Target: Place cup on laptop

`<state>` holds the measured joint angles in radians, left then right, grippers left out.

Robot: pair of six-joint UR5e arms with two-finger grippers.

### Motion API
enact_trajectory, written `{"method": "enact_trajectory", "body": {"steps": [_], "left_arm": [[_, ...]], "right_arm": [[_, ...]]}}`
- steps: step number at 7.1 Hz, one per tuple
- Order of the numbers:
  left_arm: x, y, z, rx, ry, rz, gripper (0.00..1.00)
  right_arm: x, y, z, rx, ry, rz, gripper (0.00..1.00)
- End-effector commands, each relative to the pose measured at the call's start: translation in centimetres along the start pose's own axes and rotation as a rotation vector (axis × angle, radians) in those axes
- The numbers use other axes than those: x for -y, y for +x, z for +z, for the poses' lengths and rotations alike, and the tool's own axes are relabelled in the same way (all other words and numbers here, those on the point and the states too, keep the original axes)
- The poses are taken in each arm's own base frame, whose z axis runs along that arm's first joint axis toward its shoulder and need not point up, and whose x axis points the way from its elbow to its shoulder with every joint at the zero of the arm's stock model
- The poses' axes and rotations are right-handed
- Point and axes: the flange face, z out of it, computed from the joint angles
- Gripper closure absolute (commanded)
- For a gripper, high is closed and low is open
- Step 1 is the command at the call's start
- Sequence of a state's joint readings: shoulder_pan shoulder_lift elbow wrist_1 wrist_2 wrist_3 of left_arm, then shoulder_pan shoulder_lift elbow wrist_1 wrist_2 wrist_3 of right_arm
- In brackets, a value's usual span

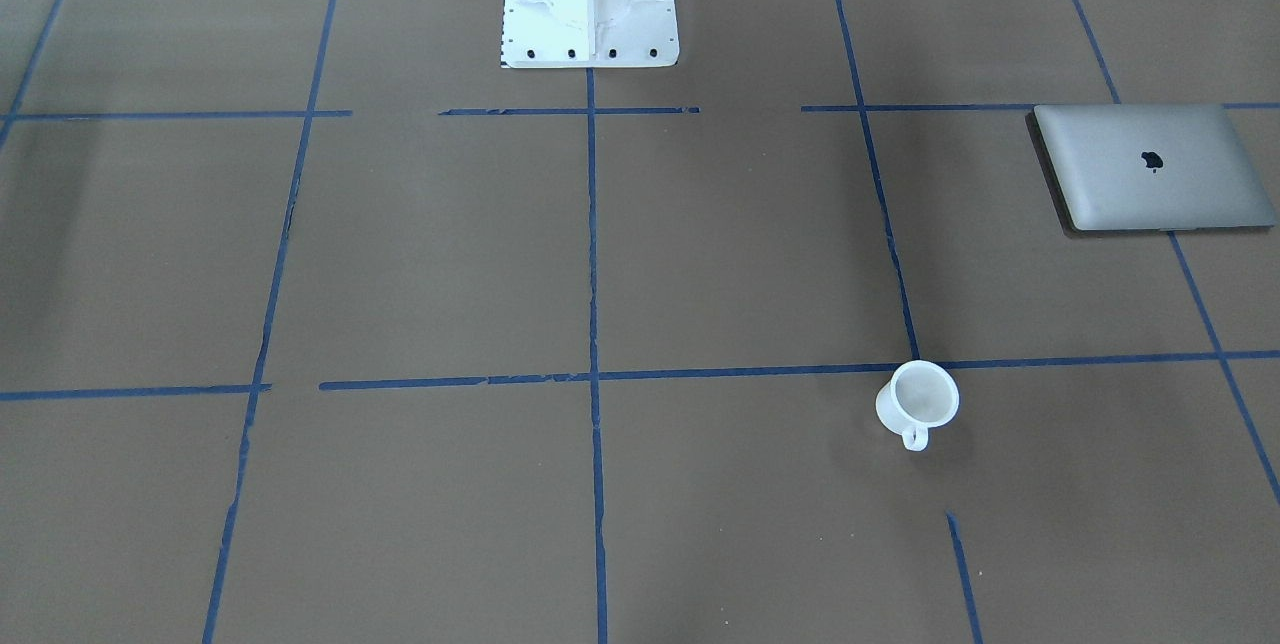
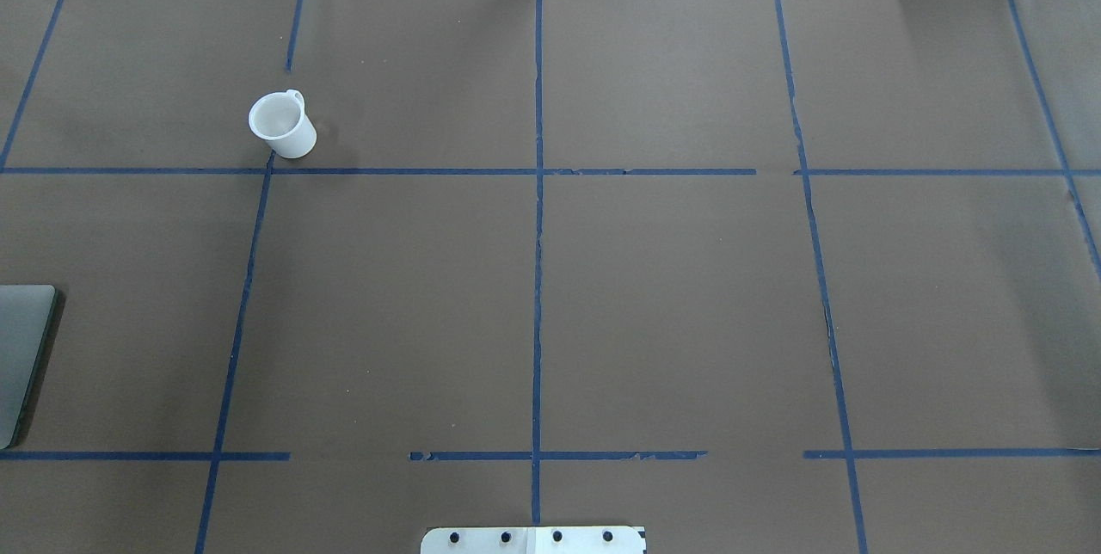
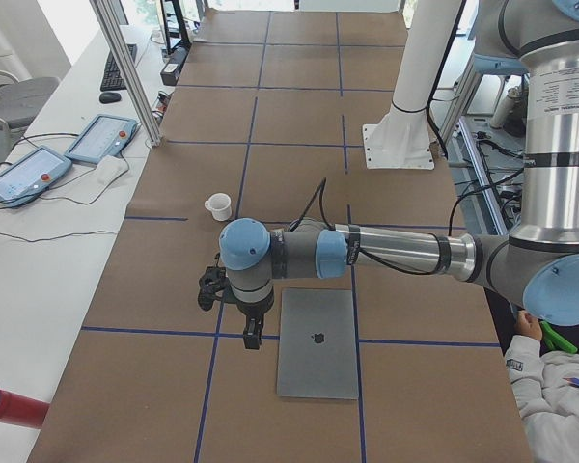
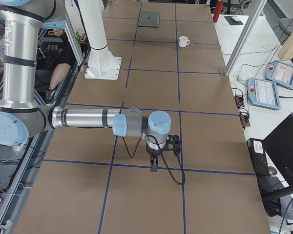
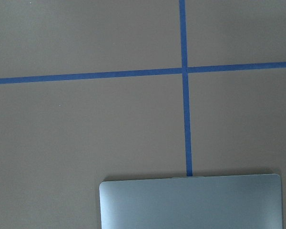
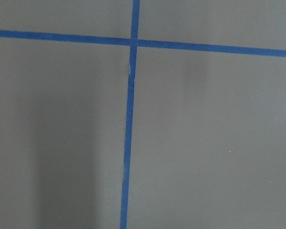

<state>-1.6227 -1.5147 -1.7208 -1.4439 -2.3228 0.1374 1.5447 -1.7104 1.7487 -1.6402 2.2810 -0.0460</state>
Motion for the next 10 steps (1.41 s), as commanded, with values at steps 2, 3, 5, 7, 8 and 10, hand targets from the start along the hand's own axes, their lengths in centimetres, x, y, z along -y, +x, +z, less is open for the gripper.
{"method": "enact_trajectory", "body": {"steps": [2, 3, 5, 7, 8, 10], "left_arm": [[4.5, 9.4, 2.5, -0.092, 0.053, 0.013, 0.00], [7.6, 14.7, 2.7, -0.121, 0.066, 0.015, 0.00], [13.6, 26.3, 3.9, -0.154, 0.042, 0.091, 0.00], [19.9, 34.3, 6.5, -0.138, 0.012, 0.036, 0.01], [22.3, 38.4, 7.7, -0.125, 0.001, 0.007, 0.01], [26.4, 41.0, 9.2, -0.156, 0.055, -0.048, 0.01]], "right_arm": [[0.0, 0.0, 0.0, 0.000, 0.000, 0.000, 0.00], [0.0, 0.0, 0.0, 0.000, 0.000, 0.000, 0.00], [0.0, 0.0, 0.0, 0.000, 0.000, 0.000, 0.00], [0.0, 0.0, 0.0, 0.000, 0.000, 0.000, 0.00], [0.0, 0.0, 0.0, 0.000, 0.000, 0.000, 0.00], [0.0, 0.0, 0.0, 0.000, 0.000, 0.000, 0.00]]}}
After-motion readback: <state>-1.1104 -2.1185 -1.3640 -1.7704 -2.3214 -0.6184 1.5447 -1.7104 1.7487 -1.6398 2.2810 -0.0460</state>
